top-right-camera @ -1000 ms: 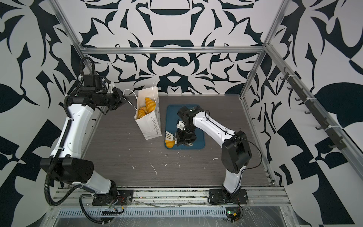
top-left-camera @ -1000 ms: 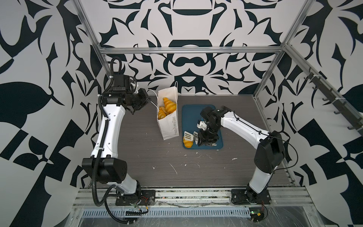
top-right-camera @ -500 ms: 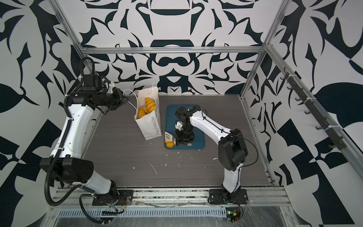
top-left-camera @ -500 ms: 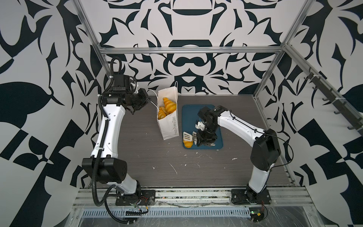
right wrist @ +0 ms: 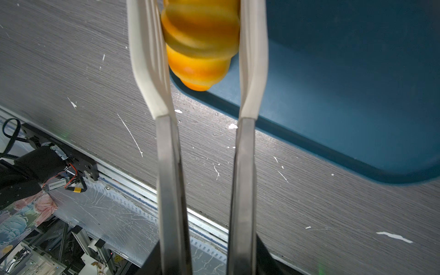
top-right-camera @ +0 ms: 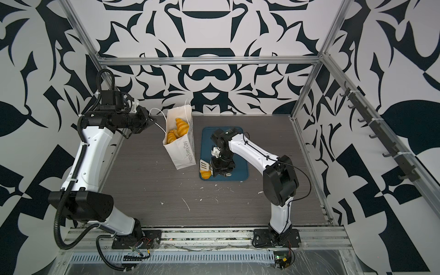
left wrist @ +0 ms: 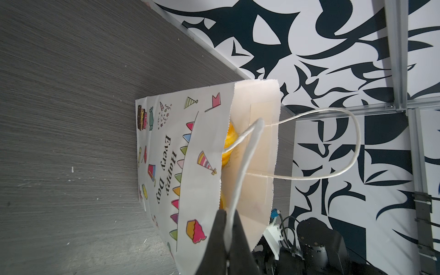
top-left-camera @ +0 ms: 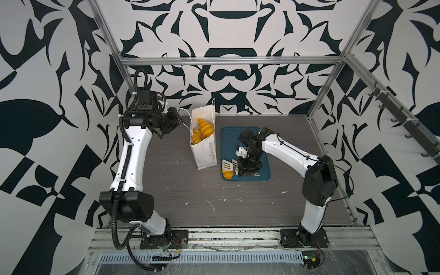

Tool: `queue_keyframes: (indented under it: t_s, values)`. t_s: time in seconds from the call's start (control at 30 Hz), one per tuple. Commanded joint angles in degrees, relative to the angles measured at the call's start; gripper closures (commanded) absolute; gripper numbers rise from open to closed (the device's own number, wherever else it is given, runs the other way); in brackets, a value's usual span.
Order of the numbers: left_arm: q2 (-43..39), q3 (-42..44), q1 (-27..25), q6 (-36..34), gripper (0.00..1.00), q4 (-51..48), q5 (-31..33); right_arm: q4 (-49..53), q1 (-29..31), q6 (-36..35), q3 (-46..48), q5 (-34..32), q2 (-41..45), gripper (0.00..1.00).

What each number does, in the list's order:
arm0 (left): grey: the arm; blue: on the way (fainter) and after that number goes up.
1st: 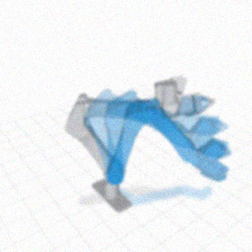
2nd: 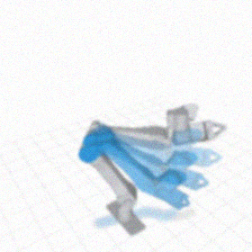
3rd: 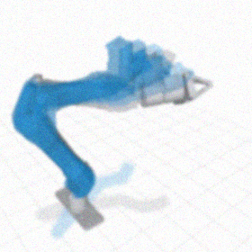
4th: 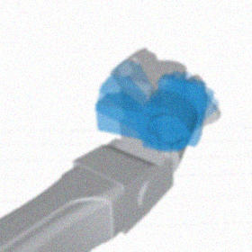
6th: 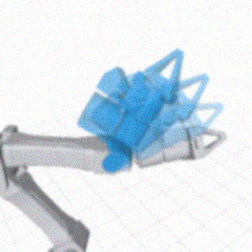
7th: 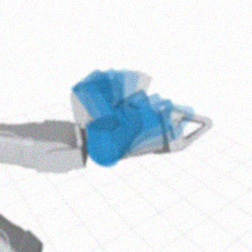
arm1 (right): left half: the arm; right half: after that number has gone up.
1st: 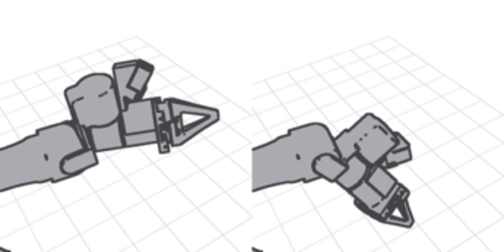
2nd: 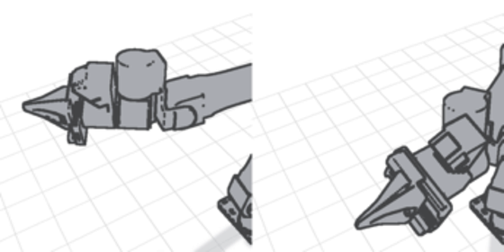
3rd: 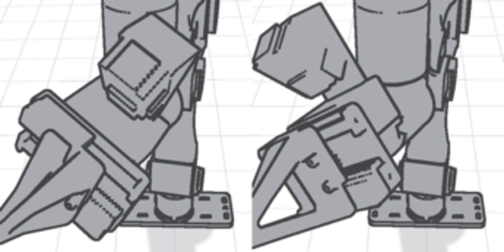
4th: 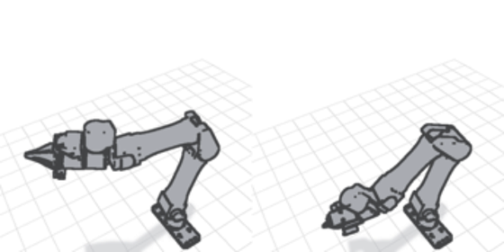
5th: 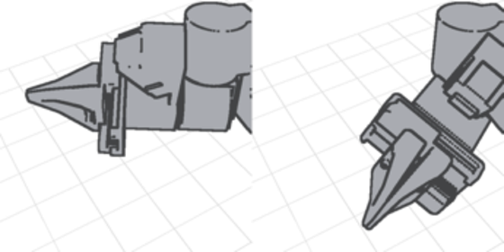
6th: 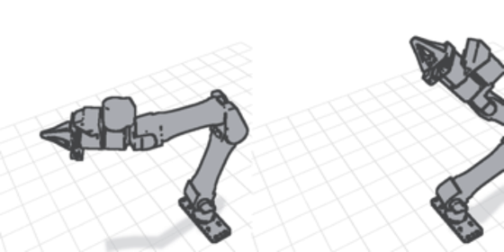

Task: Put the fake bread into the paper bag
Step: 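Close the tongs on the small striped croissant and lift it, then carry the croissant in the tongs over the bag opening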

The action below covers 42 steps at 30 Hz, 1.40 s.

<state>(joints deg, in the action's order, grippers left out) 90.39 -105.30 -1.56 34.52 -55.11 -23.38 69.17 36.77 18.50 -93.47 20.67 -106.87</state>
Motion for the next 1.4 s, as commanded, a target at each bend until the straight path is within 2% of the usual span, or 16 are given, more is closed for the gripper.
queue_keyframes:
  t_s: [0.0, 0.37, 0.73, 1.0, 1.37]
  values:
    - [-0.74, 0.66, -0.02, -0.33, 1.00, -0.53, 0.04, -0.04, 0.46, -0.76, -2.44, -0.87, 1.88, 0.59]
    - [-0.57, 0.36, 0.05, -0.17, 1.00, -0.53, -0.18, -0.33, -0.56, -0.20, -3.38, -2.40, 4.36, 0.63]
    - [-0.50, -0.41, -0.02, -0.24, 1.00, -0.87, -0.29, 0.40, -5.00, 0.01, -5.80, -2.76, 6.72, 0.64]
    - [-0.48, -0.94, -0.02, -0.16, 1.00, -1.24, -0.27, 1.65, -8.56, 0.14, -10.61, -1.45, 7.81, 0.65]
    - [-0.27, -1.40, -0.09, -0.16, 1.00, -1.40, -0.18, 1.12, -10.32, 2.29, -18.37, 1.55, 8.33, 0.65]
